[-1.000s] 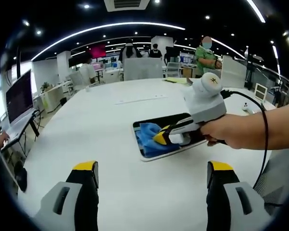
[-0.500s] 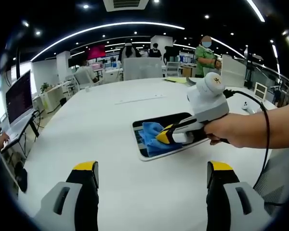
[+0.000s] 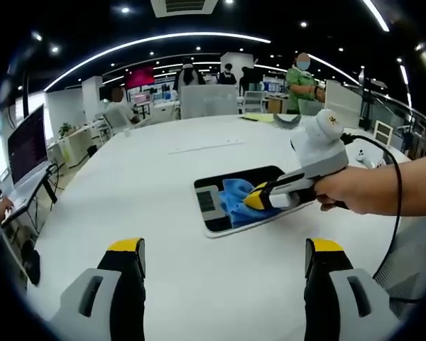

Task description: Wipe the mirror surface with the cleaning cloth until all visible marks leave the cleaned area.

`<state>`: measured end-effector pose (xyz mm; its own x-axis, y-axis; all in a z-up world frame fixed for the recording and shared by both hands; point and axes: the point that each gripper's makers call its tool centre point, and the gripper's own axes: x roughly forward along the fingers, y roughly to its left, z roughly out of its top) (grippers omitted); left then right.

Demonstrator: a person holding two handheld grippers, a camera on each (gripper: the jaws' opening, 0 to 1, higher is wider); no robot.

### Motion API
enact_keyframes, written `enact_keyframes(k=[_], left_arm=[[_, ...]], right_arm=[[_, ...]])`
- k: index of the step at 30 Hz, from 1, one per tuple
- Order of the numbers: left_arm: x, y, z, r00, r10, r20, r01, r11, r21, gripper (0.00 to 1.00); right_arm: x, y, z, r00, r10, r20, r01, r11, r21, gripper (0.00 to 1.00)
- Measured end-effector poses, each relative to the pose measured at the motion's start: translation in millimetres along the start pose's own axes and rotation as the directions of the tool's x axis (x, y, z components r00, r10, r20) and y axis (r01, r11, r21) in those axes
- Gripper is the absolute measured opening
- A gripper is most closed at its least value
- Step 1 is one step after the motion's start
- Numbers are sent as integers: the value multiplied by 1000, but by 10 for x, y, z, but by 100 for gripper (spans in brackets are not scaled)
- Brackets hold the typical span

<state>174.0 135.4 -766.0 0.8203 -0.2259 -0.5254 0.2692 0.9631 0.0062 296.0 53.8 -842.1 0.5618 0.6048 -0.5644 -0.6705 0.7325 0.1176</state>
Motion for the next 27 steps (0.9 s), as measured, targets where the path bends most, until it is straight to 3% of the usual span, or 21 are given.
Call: enact_keyframes(k=[27], left_arm=[[-12, -36, -5, 1000, -9, -7, 9, 1000, 4, 94]], right_arm=[[-23, -21, -3, 1000, -19, 20, 18, 1000, 19, 3]])
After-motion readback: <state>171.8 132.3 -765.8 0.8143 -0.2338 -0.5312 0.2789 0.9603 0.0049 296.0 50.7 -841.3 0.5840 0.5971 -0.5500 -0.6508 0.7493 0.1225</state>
